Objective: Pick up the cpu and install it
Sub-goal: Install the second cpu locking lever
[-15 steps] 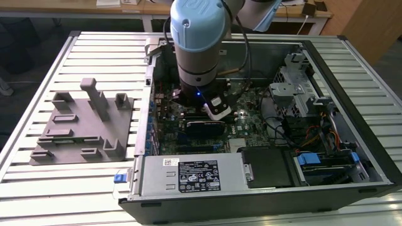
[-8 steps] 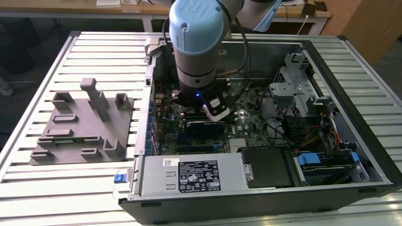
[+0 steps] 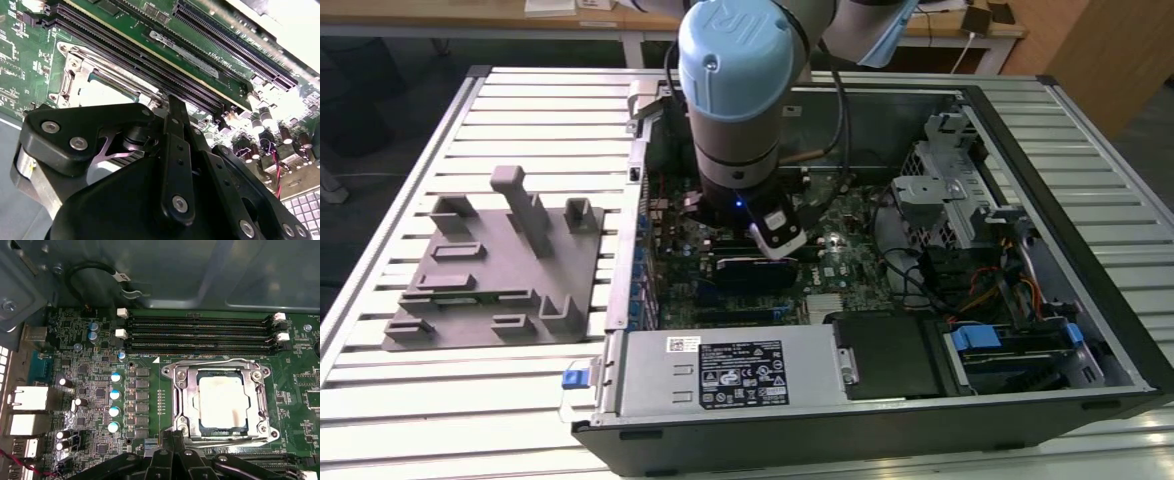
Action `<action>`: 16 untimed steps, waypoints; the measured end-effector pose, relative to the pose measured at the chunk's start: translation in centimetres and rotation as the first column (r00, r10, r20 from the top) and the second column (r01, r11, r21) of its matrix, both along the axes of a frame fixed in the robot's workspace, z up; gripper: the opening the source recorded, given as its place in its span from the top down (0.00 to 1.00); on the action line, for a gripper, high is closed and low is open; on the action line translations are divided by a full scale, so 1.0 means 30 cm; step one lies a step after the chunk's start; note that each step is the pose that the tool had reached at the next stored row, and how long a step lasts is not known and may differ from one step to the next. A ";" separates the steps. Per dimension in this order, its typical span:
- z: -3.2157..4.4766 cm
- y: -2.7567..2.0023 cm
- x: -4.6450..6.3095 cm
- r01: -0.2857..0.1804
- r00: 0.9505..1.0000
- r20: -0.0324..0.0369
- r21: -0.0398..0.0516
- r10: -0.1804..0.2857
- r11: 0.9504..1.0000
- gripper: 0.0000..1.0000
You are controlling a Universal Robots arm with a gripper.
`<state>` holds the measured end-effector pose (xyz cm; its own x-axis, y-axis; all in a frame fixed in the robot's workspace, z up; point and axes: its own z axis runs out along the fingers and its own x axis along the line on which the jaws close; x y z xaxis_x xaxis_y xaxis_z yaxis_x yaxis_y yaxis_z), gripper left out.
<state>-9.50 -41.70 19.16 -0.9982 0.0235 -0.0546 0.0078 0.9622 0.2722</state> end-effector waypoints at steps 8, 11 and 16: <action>-0.009 0.001 -0.002 0.000 1.000 0.000 0.001 0.000 1.000 0.89; -0.010 0.001 -0.002 0.000 1.000 0.000 0.000 0.000 1.000 0.89; -0.002 0.001 -0.002 0.000 1.000 0.000 0.001 0.000 1.000 0.89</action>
<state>-9.56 -41.67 19.09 -0.9982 0.0235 -0.0548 0.0076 0.9619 0.2734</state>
